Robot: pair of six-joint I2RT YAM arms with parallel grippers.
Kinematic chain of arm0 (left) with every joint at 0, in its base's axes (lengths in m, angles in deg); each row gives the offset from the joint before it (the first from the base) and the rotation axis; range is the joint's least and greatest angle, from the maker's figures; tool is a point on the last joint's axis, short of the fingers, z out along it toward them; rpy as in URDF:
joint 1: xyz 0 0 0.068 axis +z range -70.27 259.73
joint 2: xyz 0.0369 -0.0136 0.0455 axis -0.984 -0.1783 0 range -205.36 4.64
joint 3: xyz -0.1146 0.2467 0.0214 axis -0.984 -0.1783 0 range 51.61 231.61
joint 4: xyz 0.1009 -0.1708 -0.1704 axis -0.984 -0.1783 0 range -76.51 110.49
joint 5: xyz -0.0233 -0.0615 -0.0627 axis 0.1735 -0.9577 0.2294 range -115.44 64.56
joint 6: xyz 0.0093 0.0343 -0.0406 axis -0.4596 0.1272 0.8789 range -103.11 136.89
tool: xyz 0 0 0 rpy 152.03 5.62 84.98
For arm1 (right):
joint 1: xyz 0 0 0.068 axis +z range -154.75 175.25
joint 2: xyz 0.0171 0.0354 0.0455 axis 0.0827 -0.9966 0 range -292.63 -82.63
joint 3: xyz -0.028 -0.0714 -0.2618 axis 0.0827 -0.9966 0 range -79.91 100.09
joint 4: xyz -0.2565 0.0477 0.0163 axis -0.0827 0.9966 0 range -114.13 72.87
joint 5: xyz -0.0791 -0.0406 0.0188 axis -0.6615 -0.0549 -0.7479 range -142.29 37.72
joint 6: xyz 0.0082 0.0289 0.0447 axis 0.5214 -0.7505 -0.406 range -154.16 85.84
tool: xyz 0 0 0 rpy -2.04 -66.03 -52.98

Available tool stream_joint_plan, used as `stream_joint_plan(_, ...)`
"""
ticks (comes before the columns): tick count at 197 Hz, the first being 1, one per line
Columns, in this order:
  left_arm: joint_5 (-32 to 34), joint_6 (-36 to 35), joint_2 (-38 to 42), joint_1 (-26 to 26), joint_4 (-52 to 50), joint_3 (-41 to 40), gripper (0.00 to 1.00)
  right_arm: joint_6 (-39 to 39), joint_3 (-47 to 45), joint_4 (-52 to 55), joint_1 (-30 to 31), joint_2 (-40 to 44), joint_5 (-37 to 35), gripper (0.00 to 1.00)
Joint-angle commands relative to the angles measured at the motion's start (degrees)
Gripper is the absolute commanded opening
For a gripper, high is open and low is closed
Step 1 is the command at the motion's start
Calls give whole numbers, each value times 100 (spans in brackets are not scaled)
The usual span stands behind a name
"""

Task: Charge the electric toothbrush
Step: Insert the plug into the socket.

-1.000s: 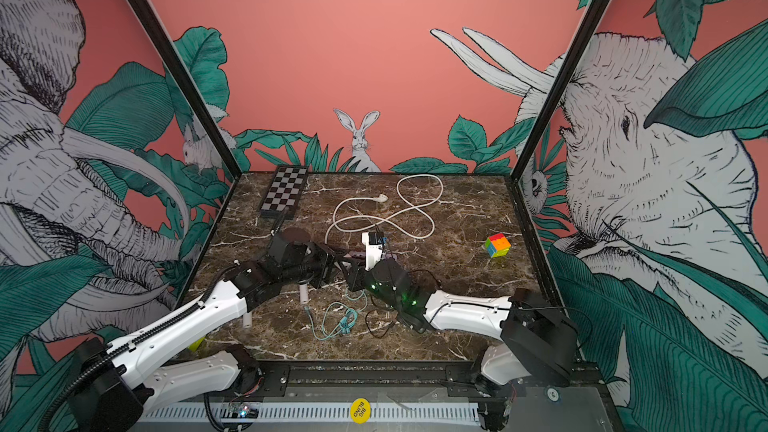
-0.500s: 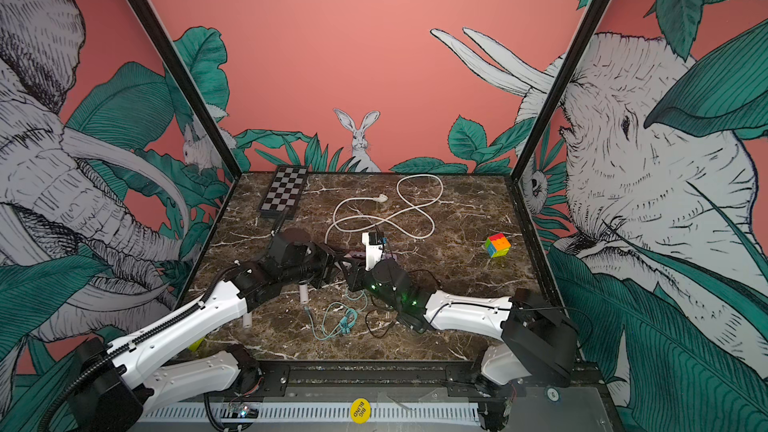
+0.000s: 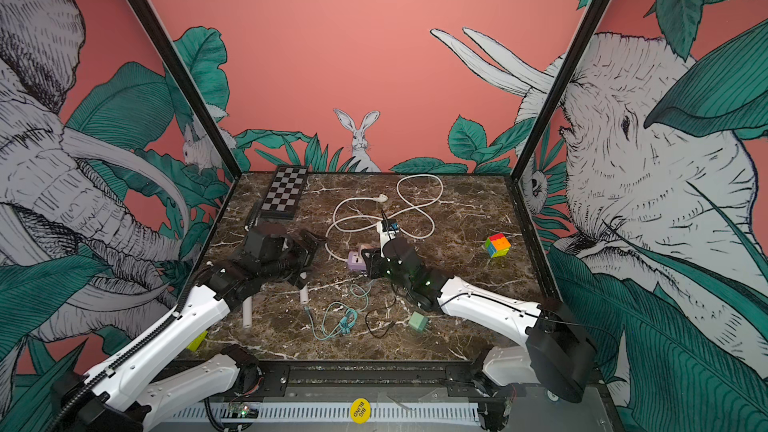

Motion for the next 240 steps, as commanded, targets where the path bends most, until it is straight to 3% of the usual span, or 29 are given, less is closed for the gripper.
stream_joint_plan(1,174,-2006,-102,552,-1985,754,99,1436,821,1909,-99,-18,297,0)
stream_joint_plan(15,504,-2951,-268,711,-2559,1089,99,2043,1338,2760,-112,-307,197,0)
stream_joint_plan(36,1276,-3827,-398,724,-3069,1342,99,2870,1785,3198,-113,-672,240,0)
stream_joint_plan(65,2360,-4432,-190,725,-3089,1225,99,3917,2845,3932,-113,-1454,465,0)
stream_joint_plan(111,3327,-5264,673,724,-2964,847,99,5702,3741,4397,-162,-2556,546,0)
stream_joint_plan(165,3587,-5570,1680,724,-2637,211,99,6608,5649,5894,-152,-4025,307,0)
stream_joint_plan(203,3879,-5481,2013,724,-2621,127,99,7127,6370,6354,-126,-4637,-300,0)
stream_joint_plan(240,4115,-5377,2267,724,-2616,79,99,7312,6935,6593,-80,-5010,-279,0)
